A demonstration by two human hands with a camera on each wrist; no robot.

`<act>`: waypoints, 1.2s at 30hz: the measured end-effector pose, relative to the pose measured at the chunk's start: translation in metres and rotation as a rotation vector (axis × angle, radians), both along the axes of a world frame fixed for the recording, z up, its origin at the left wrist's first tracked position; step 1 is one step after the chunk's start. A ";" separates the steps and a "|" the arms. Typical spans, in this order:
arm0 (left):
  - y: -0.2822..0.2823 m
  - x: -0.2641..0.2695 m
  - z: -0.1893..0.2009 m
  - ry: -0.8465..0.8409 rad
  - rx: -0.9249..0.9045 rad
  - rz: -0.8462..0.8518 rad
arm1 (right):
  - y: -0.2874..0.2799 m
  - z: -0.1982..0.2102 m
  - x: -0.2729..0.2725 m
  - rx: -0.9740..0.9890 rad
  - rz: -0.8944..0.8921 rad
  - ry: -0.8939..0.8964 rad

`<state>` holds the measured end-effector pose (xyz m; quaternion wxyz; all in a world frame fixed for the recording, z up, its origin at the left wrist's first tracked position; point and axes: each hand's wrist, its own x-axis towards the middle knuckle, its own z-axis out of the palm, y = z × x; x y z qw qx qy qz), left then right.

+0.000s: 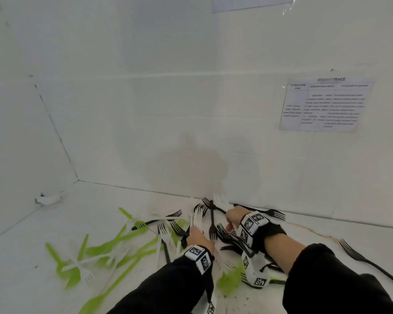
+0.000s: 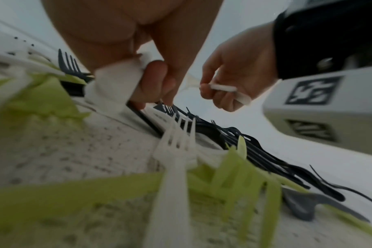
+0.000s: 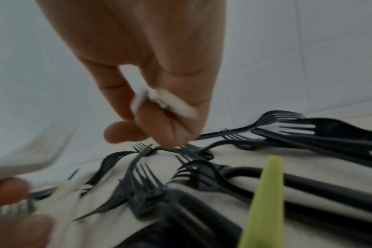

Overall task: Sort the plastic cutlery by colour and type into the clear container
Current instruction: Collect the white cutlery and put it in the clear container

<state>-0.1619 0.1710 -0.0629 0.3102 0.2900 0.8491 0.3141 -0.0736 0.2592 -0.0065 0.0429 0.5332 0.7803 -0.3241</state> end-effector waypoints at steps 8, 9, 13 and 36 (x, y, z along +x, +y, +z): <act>0.005 0.003 -0.005 0.124 -0.078 -0.116 | -0.035 -0.015 0.017 0.075 0.044 -0.157; 0.005 0.003 -0.005 0.109 -0.071 -0.104 | -0.038 -0.023 0.017 0.091 0.048 -0.182; 0.001 0.001 -0.006 0.049 -0.007 -0.032 | -0.042 -0.048 0.015 0.116 0.046 -0.252; -0.059 -0.009 0.013 -0.336 0.430 0.262 | -0.048 -0.015 0.030 0.256 -0.014 0.069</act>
